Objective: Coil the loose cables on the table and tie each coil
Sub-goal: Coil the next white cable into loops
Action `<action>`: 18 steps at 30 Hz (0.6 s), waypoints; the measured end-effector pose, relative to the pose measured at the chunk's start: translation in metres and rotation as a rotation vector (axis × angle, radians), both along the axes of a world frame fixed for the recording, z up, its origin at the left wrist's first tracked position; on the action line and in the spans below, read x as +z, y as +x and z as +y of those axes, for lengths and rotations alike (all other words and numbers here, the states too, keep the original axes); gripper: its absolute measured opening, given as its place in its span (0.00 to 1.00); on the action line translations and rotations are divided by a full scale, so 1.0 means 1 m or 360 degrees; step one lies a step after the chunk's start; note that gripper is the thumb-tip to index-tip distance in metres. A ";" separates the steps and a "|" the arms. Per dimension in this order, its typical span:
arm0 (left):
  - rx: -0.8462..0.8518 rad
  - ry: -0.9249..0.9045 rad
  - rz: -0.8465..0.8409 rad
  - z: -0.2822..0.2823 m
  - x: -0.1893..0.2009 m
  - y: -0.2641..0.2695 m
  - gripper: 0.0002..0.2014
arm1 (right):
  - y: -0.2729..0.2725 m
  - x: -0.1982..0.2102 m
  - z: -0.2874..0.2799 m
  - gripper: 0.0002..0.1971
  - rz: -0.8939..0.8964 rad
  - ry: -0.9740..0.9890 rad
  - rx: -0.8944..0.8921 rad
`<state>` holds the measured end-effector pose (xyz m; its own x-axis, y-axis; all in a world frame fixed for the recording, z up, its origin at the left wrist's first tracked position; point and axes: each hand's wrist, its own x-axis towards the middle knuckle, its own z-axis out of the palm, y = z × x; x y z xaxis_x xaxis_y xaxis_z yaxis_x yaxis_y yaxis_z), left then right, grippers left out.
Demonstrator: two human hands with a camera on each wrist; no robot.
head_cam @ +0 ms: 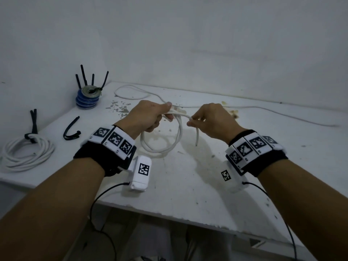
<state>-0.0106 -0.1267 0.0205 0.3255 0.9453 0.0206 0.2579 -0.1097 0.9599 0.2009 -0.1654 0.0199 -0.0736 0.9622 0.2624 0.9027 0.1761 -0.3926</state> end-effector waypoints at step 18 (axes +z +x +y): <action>0.0214 -0.0066 -0.0567 0.000 -0.013 0.012 0.20 | -0.026 -0.006 -0.019 0.16 0.1264 -0.0615 0.0091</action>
<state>0.0011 -0.1264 0.0079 0.1779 0.9815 0.0711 -0.0832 -0.0569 0.9949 0.1754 -0.1846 0.0142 -0.0587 0.9946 -0.0859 0.3319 -0.0617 -0.9413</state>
